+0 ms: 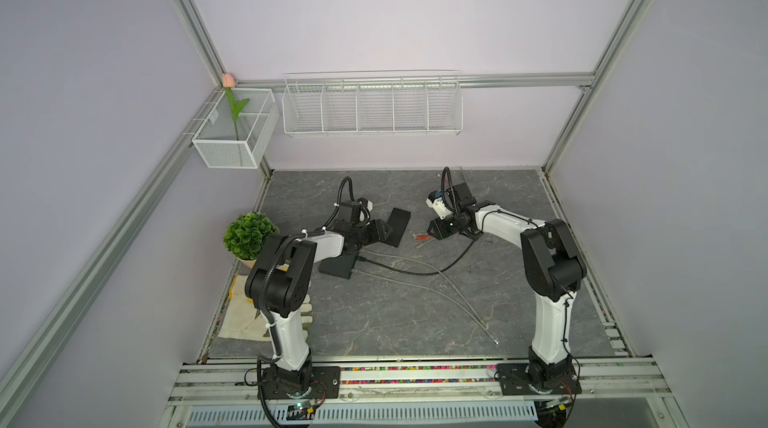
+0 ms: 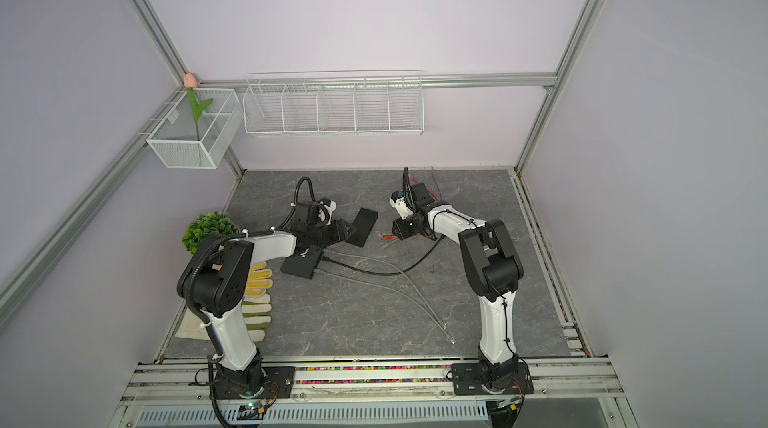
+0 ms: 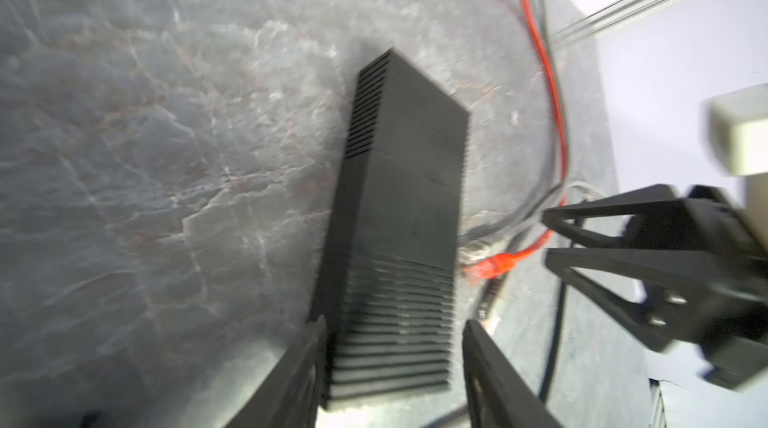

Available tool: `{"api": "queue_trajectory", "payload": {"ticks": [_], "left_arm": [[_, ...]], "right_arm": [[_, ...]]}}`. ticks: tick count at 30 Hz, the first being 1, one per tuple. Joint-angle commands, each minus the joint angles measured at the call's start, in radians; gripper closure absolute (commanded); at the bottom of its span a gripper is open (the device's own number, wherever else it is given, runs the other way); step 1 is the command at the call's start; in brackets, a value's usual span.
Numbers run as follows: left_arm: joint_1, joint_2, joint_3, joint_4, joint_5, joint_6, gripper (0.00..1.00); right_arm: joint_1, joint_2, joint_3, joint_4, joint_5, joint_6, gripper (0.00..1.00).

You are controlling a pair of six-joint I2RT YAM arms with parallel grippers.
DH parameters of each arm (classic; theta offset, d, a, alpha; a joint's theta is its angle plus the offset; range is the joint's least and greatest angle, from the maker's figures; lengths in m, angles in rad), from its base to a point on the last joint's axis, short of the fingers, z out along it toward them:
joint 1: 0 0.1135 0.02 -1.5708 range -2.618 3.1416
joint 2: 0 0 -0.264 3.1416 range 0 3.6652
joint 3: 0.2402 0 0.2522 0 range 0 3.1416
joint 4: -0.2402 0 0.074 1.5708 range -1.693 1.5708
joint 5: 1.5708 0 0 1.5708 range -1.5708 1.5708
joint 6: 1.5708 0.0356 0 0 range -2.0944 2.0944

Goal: Insert the plug into the switch port

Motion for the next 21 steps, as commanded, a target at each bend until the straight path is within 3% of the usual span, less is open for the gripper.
{"api": "queue_trajectory", "payload": {"ticks": [1,13,21], "left_arm": [[-0.001,-0.073,0.006,-0.019,-0.041,0.015,0.46],[0.008,-0.284,-0.079,-0.101,-0.161,0.053,0.46],[0.007,-0.331,-0.093,-0.116,-0.171,0.065,0.46]], "right_arm": [[0.014,-0.01,-0.001,-0.024,0.005,-0.061,0.56],[0.051,0.041,0.026,-0.072,0.053,-0.127,0.54],[0.057,0.112,0.132,-0.147,0.1,-0.133,0.52]]}}
